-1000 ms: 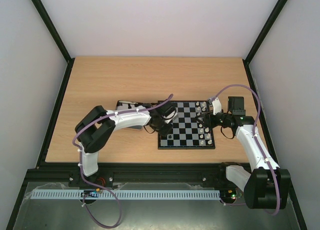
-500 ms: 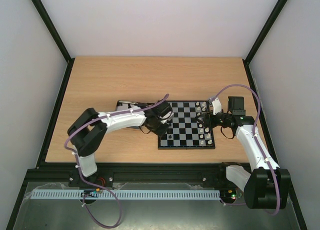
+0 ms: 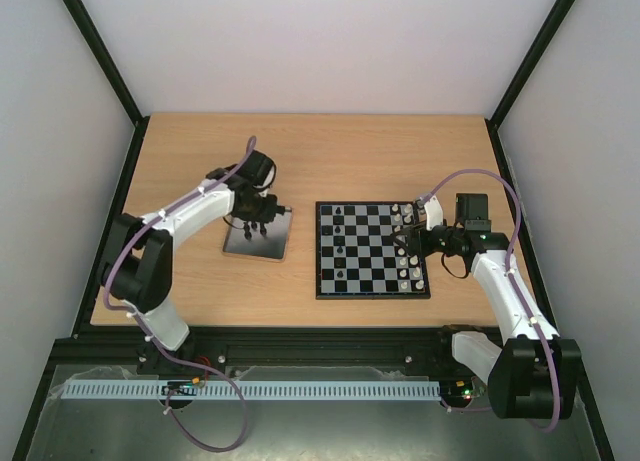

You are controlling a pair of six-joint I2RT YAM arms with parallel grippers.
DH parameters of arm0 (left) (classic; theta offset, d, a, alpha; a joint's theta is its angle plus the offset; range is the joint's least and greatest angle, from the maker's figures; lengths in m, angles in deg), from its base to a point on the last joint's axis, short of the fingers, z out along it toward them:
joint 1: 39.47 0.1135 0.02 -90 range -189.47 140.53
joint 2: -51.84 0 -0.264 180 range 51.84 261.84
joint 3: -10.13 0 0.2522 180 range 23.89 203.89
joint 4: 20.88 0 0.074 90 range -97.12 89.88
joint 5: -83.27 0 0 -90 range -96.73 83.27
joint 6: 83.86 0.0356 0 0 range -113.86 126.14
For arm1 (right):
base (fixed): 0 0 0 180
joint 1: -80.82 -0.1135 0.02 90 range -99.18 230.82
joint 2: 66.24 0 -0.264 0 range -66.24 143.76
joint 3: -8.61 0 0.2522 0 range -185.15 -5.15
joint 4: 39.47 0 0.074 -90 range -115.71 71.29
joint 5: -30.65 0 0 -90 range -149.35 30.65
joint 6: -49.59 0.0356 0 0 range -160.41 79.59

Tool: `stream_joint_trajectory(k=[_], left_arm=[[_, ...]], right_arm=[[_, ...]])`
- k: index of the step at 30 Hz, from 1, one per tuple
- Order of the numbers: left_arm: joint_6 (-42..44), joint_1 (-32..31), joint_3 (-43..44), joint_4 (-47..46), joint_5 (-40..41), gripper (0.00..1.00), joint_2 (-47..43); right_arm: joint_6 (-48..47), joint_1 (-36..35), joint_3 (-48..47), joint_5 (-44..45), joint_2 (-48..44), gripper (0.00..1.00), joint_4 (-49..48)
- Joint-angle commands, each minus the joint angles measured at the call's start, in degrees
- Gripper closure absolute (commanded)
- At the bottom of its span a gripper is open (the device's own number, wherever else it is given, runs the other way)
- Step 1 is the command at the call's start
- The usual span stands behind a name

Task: Set up the chess pieces on the board

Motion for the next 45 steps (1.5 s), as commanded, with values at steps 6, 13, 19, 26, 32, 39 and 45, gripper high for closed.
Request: stream_joint_trajectory(k=[6, 13, 19, 26, 32, 39, 45], left_arm=[[-3.01, 4.73, 9.48, 2.39, 6.62, 0.7, 6.87], [-3.05, 7.21, 9.5, 2.09, 6.36, 0.68, 8.89], [-2.65, 7.22, 9.47, 1.0, 4.69, 0.68, 10.8], [-2.79, 7.23, 9.51, -0.11, 2.93, 0.73, 13.17], [-3.05, 7.23, 8.83, -0.78, 2.18, 0.79, 13.92], [-2.98, 7.07, 8.42, -1.48, 1.16, 0.79, 14.85], [-2.75, 6.26, 8.3, -2.13, 1.26, 0.74, 14.79]], right_arm=[[-0.58, -0.32, 0.22, -1.58, -0.75, 0.52, 0.85], [-0.58, -0.32, 0.29, -1.7, -0.84, 0.52, 0.85], [-0.62, -0.32, 0.33, -1.49, -1.05, 0.52, 0.76], [-0.58, -0.32, 0.36, -1.13, -1.28, 0.52, 0.69], [-0.63, -0.32, 0.4, -1.15, -1.28, 0.52, 0.69], [-0.57, -0.32, 0.4, -1.1, -1.28, 0.52, 0.67], [-0.58, -0.32, 0.41, -1.14, -1.28, 0.52, 0.68]])
